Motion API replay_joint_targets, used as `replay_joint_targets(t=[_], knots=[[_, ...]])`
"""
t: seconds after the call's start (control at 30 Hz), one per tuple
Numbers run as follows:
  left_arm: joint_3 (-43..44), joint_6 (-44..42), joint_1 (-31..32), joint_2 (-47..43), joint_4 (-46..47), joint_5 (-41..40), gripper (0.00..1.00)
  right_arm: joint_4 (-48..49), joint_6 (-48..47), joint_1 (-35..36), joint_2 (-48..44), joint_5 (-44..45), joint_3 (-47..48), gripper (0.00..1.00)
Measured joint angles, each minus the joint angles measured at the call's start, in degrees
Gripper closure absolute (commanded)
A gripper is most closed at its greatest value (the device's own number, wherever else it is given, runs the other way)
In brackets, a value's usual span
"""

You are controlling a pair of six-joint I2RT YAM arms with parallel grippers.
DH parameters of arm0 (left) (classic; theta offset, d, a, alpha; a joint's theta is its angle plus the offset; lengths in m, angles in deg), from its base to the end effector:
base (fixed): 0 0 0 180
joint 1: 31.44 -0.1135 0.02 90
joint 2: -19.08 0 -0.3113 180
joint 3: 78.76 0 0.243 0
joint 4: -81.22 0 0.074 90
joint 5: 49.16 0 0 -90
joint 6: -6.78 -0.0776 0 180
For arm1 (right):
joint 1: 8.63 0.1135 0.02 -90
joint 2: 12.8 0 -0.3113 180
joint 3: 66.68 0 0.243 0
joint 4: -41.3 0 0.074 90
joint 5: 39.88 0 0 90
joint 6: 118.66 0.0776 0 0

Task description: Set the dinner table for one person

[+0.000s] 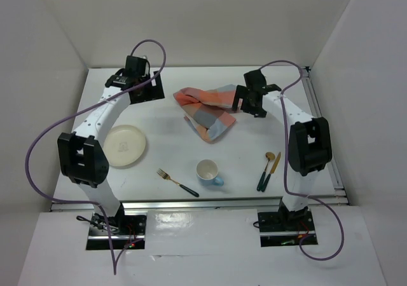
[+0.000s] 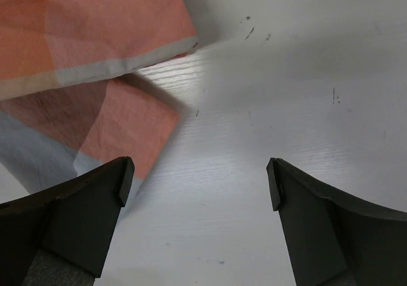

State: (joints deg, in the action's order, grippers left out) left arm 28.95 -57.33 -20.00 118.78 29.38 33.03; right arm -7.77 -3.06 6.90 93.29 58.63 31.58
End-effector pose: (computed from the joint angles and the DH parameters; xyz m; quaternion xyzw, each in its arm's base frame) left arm 0.4156 -0.0733 0.3497 -0.1419 0.9071 -0.0658 0.3907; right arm 0.4167 0.1039 0.2532 0.1049 0.9504 0.0332 0.2909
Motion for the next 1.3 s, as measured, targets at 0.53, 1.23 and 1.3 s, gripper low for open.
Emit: replay_joint_targets(t=[0.53, 1.23, 1.3], knots=[[3.9, 1.7, 0.4, 9.6, 0.3, 13.5, 0.02, 5.9, -1.0, 0.0, -5.3, -11.9, -9.5, 0.53], [35.5, 4.8, 0.9, 41.2, -2.8, 21.5, 0.7, 15.1, -0.8, -0.1, 13.6, -20.5, -0.3, 0.89], [35.5, 5.1, 0.9, 41.5, -2.7, 22.4, 0.94, 14.8, -0.7, -0.1, 14.2, -20.7, 0.3, 1.0]])
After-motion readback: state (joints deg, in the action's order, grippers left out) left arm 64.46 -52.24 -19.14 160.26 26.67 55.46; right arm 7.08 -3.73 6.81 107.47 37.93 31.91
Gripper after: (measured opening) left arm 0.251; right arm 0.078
